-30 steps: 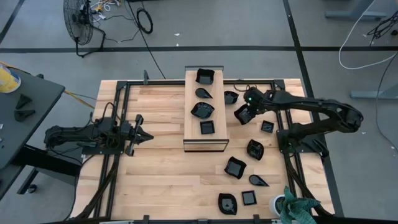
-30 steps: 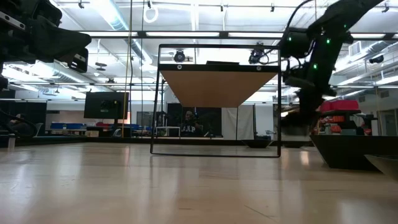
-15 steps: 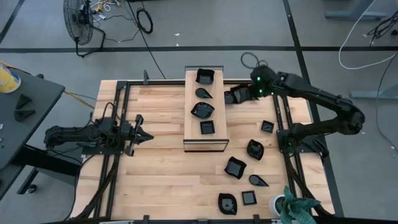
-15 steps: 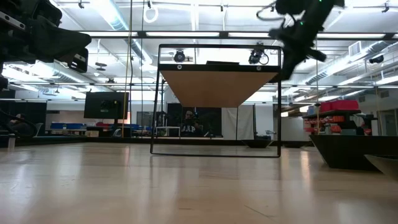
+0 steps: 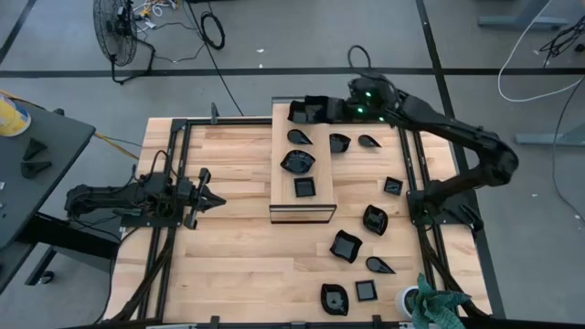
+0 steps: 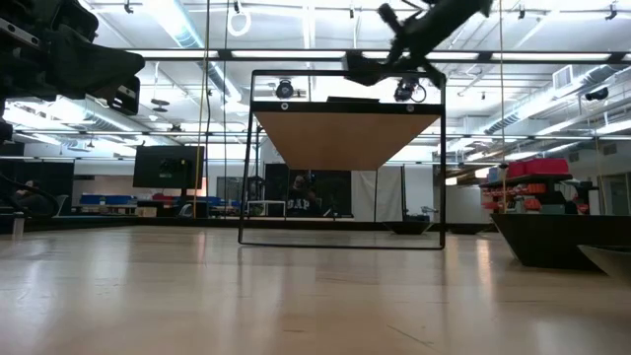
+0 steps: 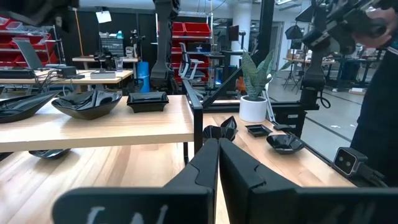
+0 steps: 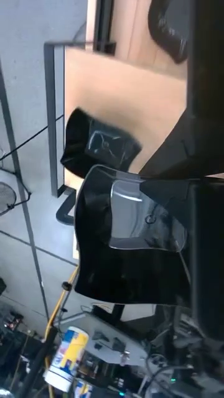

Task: Pick & Place Mini shaped plates
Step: Stack the distorted square plate on top of the distorted square plate on the shelf

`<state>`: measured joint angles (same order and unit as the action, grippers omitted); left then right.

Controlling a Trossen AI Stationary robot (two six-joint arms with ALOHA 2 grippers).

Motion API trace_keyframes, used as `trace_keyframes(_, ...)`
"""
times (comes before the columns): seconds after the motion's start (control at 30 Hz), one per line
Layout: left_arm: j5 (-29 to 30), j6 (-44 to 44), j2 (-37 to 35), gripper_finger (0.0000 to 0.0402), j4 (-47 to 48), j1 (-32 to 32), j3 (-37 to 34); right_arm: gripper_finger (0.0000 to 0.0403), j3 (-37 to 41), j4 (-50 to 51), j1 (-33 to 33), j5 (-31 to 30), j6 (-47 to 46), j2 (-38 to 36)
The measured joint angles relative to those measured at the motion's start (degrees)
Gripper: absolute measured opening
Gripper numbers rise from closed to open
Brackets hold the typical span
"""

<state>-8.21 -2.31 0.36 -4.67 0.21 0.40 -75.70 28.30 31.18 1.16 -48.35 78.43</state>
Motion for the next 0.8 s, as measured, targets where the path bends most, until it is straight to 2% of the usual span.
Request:
trace_keyframes(0.3,0.0,0.02,0.0,0.0018,-0.02,0.0,0.0,0.0,-9.78,-0.26,1.55,-0.03,-6.9,11.74)
trace_keyframes(0.8,0.01,0.0,0.0,0.0018,0.0,-0.02,0.0,0.0,-10.08,-1.3,3.75,-0.03,-12.76,20.94)
